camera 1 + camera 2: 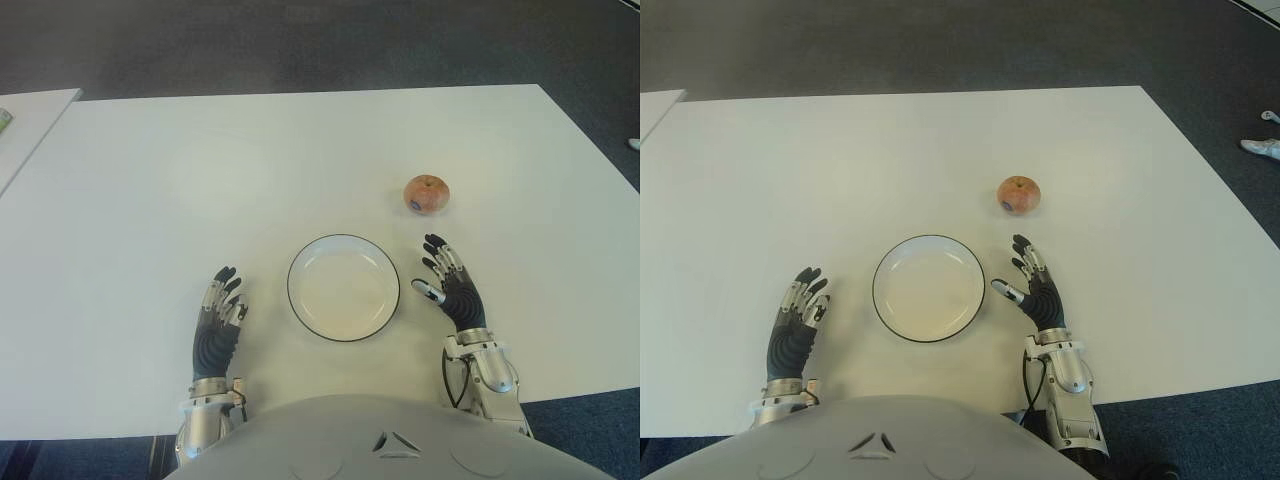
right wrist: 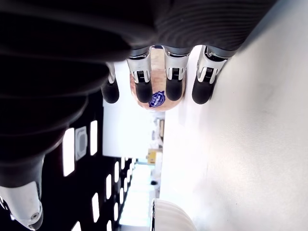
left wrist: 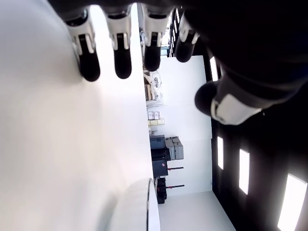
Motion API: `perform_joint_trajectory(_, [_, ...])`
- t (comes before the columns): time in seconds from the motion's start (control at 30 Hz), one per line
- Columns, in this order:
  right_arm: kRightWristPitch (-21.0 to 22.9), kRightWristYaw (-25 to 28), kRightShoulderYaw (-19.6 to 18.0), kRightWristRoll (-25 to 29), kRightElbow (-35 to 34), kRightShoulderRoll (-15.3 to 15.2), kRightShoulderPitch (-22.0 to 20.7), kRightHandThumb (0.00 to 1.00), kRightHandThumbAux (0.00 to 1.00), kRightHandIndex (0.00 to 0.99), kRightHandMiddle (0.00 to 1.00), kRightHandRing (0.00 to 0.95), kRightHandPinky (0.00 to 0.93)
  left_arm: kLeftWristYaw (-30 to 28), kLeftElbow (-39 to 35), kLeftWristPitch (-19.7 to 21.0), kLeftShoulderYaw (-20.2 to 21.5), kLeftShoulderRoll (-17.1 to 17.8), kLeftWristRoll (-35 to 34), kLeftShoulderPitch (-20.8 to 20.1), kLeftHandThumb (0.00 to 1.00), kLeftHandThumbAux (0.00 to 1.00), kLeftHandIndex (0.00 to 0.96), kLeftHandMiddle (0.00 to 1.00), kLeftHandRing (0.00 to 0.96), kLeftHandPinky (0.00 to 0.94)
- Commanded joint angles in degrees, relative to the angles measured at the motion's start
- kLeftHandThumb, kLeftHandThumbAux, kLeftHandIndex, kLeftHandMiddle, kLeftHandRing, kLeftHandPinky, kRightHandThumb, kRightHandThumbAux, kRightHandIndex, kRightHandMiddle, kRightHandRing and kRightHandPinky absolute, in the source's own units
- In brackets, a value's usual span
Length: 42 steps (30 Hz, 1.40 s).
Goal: Put the apples into the plate.
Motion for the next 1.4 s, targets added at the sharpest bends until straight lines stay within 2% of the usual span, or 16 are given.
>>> perform_joint_trajectory(0.03, [3.73,-0.15,-0.02,0.13,2.34,0.49,2.00,0.269,0.644,0.012,0.009,0.007,0.028,-0.39,0.28,-0.51,0.11,-0.10,-0.16,0.10,0.108,0.537,0.098,0.116,0.148,0.202])
perform_joint_trajectory(0.43, [3.66,-2.20,-0.78,-1.38,2.15,0.88,2.06,0.245,0.634,0.020,0.006,0.001,0.030,-0.86,0.50,-0.42,0.07,-0.14,-1.16,0.06,0.111,0.540,0.102,0.119,0.150,0.200])
perform_joint_trajectory(0.6, [0.07,-6.97,-1.92,-5.49,3.10,1.06,1.04,0.227,0.619,0.029,0.006,0.000,0.030,-0.78,0.05,0.03,-0.10,-0.34,-1.29,0.20,0.116,0.534,0.109,0.122,0.156,0.210])
perform_joint_trajectory(0.73, [-1.34,-8.74,-2.09,-7.06,1.97,1.13,0.62,0.237,0.609,0.037,0.013,0.000,0.015,-0.80,0.13,0.00,-0.09,-0.29,-1.31,0.12,0.120,0.531,0.111,0.122,0.156,0.207])
perform_joint_trajectory(0.83, [-2.88,-10.58,-2.50,-9.03,-0.63,1.00,0.19,0.300,0.618,0.035,0.020,0.000,0.004,-0.80,0.42,-0.26,-0.03,-0.20,-1.18,-0.09,0.121,0.530,0.108,0.117,0.147,0.193])
perform_joint_trajectory(0.93, [-9.54,-17.00,-4.18,-18.26,1.37,-2.10,-2.51,0.345,0.624,0.032,0.025,0.000,0.004,-0.66,0.68,-0.43,0.05,-0.17,-0.86,-0.37,0.122,0.529,0.104,0.112,0.139,0.185])
perform_joint_trajectory(1.0, [-12.44,-21.02,-4.91,-23.75,2.71,-4.14,-4.16,0.347,0.621,0.029,0.029,0.000,0.002,-0.51,0.86,-0.45,0.08,-0.22,-0.63,-0.62,0.122,0.529,0.104,0.111,0.137,0.185])
perform_joint_trajectory(1.13, [-18.11,-27.79,-5.46,-31.27,7.55,-8.69,-7.82,0.309,0.608,0.019,0.034,0.000,0.000,-0.37,1.10,-0.10,0.12,-0.26,-0.38,-1.15,0.118,0.529,0.110,0.115,0.141,0.197])
perform_joint_trajectory(1.23, [-21.15,-31.27,-5.53,-34.46,10.47,-12.01,-10.59,0.270,0.600,0.011,0.026,0.000,0.000,-0.58,1.02,0.23,0.12,-0.14,-0.54,-1.21,0.113,0.529,0.110,0.117,0.141,0.188])
perform_joint_trajectory(1.4, [-21.57,-33.56,-5.57,-38.04,13.15,-17.90,-16.48,0.223,0.586,0.005,0.008,0.000,0.000,-0.43,1.40,0.33,0.02,-0.20,-0.15,-1.85,0.107,0.532,0.102,0.113,0.134,0.178])
